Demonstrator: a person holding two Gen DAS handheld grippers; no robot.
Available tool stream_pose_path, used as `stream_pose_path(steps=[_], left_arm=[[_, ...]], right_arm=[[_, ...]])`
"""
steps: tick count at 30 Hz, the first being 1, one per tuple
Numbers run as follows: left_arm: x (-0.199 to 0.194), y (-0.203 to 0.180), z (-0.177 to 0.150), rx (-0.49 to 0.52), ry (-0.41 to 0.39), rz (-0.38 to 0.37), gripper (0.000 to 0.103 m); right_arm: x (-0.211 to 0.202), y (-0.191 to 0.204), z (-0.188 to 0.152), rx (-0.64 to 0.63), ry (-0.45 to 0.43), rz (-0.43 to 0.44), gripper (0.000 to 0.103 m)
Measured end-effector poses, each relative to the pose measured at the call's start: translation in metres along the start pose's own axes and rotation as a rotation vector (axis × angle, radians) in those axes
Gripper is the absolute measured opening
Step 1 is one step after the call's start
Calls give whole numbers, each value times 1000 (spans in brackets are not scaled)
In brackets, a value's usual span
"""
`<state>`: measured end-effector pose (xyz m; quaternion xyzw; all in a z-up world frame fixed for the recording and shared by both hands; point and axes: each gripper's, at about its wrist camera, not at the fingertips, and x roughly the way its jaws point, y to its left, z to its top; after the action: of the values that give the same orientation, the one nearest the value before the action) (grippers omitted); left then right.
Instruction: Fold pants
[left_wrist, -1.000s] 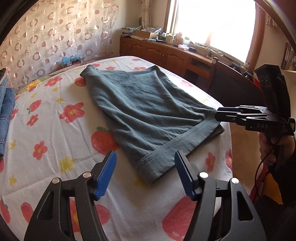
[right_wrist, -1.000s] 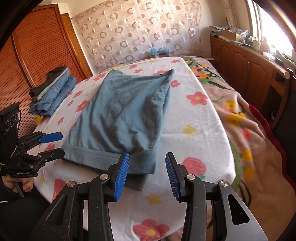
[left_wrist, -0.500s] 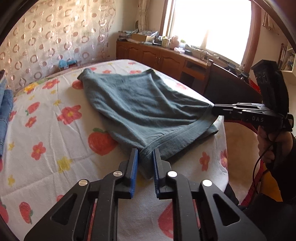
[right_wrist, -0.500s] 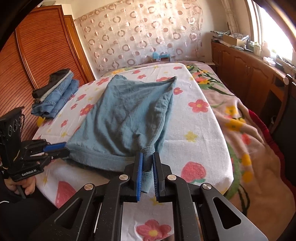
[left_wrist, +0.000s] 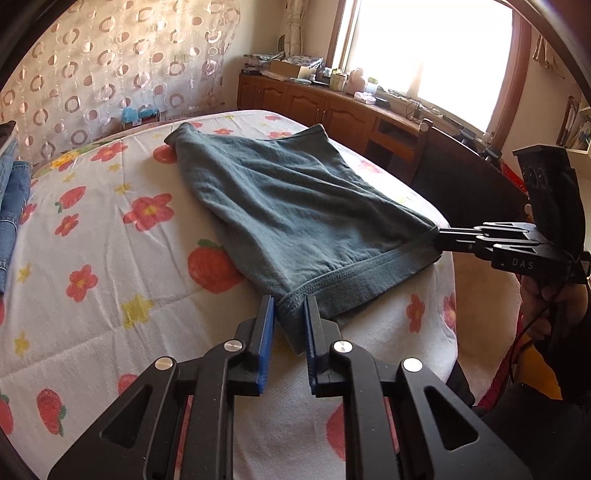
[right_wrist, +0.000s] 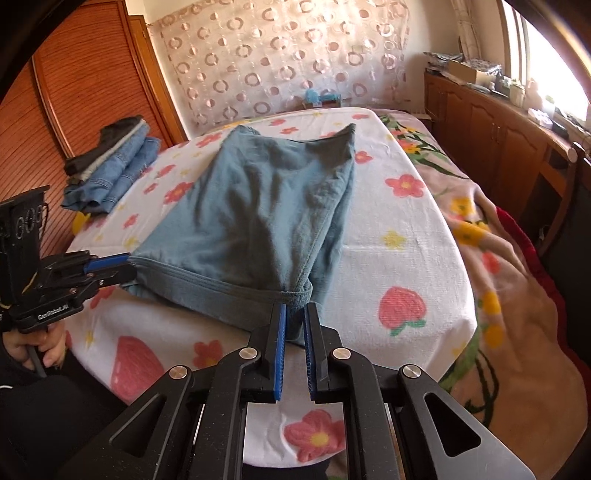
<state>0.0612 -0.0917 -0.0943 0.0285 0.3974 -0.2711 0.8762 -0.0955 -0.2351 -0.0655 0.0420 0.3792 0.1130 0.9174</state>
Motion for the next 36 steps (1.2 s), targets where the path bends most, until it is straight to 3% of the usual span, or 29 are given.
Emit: stream_pose_path(steps=[3,5,7,25,28,30,32,36], left_arm=[[2,0,-1,-1,8,0,16],[4,-1,-1,-4,14,1,16],[5,-1,-2,-7,18,4,17],[3,2,-2,-26,-3,13,18],[0,2,-1,-32,-17,12,26],[-1,4,1,-41,-30,6,53],[-1,5,1,-47,-36,6,60],[3,6,8,-60,-37,27,61]], right_arm=[[1,1,4,-9,-9,-14,10],[2,3,5,-8,-10,-22,26],[4,2,4,3,-15,-33,35],[21,4,-1,14,-2,-50,36],[21,4,-2,11,-5,-50,36],[21,5,-2,6,-8,-52,36],[21,4,-3,4,-10,-51,36],[20,4,-5,1,-14,-51,36]])
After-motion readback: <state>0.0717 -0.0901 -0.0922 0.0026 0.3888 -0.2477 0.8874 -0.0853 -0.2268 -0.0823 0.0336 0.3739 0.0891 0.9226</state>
